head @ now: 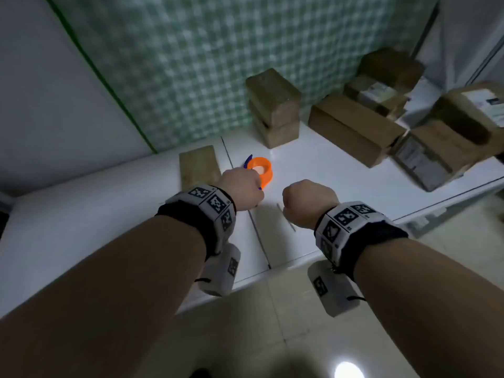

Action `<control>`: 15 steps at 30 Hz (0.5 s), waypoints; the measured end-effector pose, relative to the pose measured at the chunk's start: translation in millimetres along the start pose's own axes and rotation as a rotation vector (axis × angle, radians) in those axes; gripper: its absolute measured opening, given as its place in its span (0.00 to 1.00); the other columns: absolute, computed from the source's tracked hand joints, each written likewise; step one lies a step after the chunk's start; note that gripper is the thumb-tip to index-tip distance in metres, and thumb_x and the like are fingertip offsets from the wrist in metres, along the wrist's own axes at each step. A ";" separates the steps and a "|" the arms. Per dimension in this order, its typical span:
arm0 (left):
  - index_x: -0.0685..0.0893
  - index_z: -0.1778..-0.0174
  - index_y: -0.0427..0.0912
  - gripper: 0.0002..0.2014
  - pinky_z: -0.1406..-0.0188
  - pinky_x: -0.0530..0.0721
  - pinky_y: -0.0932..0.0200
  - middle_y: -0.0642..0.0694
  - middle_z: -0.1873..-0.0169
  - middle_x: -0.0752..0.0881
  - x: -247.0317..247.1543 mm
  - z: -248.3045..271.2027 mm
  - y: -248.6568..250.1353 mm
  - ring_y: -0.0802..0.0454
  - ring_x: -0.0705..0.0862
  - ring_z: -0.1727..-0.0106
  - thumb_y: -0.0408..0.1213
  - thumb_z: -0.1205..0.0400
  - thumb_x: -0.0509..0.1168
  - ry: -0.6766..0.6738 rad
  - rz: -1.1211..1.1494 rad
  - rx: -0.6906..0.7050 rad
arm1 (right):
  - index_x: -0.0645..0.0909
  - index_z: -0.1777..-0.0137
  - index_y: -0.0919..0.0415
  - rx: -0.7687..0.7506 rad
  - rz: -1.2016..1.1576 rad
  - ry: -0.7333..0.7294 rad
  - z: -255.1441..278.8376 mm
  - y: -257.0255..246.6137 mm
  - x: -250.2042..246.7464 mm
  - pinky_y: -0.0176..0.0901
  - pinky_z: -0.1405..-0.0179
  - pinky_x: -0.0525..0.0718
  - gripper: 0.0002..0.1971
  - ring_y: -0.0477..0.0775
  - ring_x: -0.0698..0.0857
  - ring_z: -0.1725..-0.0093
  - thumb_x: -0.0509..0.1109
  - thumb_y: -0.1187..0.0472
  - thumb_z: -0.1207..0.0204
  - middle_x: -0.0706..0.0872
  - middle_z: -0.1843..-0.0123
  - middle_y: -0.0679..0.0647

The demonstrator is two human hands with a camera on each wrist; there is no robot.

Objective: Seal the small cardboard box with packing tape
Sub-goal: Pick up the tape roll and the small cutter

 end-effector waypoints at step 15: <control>0.82 0.34 0.46 0.18 0.52 0.73 0.65 0.44 0.37 0.83 19.4 10.2 -58.5 0.49 0.81 0.43 0.39 0.21 0.65 0.409 0.307 0.123 | 0.85 0.58 0.60 -0.098 -0.237 0.343 -43.2 -57.6 78.7 0.42 0.59 0.73 0.10 0.63 0.83 0.53 0.62 0.59 0.22 0.83 0.61 0.59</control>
Point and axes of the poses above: each hand's wrist, its own z-axis away from the middle knuckle, its own x-axis out of the palm, y = z × x, the point moved 10 cm from there along -z, towards the middle knuckle
